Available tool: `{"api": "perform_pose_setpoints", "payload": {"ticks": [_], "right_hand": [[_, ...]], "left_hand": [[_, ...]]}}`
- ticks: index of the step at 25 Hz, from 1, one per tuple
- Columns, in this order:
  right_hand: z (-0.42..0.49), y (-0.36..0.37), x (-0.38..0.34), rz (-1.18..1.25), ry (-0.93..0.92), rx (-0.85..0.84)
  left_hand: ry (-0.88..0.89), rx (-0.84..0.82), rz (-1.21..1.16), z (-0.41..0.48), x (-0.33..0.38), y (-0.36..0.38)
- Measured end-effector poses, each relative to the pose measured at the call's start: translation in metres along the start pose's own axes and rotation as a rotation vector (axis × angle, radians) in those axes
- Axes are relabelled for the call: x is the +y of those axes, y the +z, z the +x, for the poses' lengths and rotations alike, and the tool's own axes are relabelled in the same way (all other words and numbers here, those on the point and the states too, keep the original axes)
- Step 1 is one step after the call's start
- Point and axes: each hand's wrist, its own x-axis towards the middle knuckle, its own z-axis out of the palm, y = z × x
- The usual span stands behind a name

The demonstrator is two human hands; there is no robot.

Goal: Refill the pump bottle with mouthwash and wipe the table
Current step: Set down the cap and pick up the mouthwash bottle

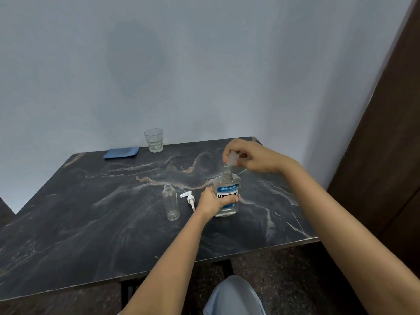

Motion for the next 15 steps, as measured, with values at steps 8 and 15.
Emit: {"api": "perform_pose_setpoints", "payload": {"ticks": [8,15], "right_hand": [[-0.046,0.089,0.073,0.492,0.480,0.693],[-0.072,0.133,0.098,0.368,0.679,0.738]], "left_hand": [[0.000,0.032,-0.007,-0.002,-0.001,-0.002],[0.220,0.305,0.158,-0.040,0.000,0.001]]}}
